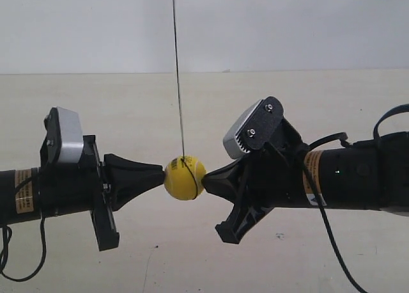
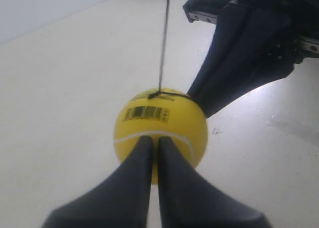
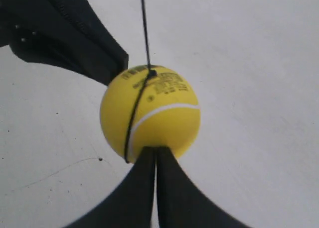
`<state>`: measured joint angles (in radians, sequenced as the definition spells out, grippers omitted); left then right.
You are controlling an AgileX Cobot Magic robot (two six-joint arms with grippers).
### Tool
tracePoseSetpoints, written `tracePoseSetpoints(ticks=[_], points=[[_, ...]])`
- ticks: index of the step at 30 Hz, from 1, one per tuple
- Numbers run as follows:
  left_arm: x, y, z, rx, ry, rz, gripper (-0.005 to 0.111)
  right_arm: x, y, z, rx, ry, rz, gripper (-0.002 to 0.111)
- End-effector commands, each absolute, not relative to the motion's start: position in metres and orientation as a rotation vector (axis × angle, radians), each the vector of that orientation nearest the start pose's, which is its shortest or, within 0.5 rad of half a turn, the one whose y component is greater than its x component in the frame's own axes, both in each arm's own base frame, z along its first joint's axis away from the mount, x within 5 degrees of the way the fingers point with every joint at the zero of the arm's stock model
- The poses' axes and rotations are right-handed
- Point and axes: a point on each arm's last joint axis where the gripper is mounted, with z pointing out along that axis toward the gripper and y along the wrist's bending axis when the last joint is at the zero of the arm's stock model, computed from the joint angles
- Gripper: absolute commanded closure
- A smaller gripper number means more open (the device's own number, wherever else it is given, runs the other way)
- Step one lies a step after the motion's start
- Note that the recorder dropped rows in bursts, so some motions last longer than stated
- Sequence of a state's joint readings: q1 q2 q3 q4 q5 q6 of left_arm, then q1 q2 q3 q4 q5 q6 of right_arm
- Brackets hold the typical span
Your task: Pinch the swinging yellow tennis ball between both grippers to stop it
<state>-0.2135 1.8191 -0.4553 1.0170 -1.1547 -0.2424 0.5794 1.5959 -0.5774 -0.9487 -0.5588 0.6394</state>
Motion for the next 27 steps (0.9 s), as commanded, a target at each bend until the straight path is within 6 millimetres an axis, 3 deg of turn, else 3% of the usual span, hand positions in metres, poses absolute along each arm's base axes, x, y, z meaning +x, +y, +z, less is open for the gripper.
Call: tracePoseSetpoints(ticks=[1,27], points=[[0.229,-0.13,0.133,1.08,1.551,-0.781,0.102,0.214,0.19,0.171,-1.079,1.862,0.716,0.108],[0.24,-0.123,0.13,0.977,1.631,-0.669,0.102,0.214,0.19,0.172,-1.084,1.854,0.719,0.108]])
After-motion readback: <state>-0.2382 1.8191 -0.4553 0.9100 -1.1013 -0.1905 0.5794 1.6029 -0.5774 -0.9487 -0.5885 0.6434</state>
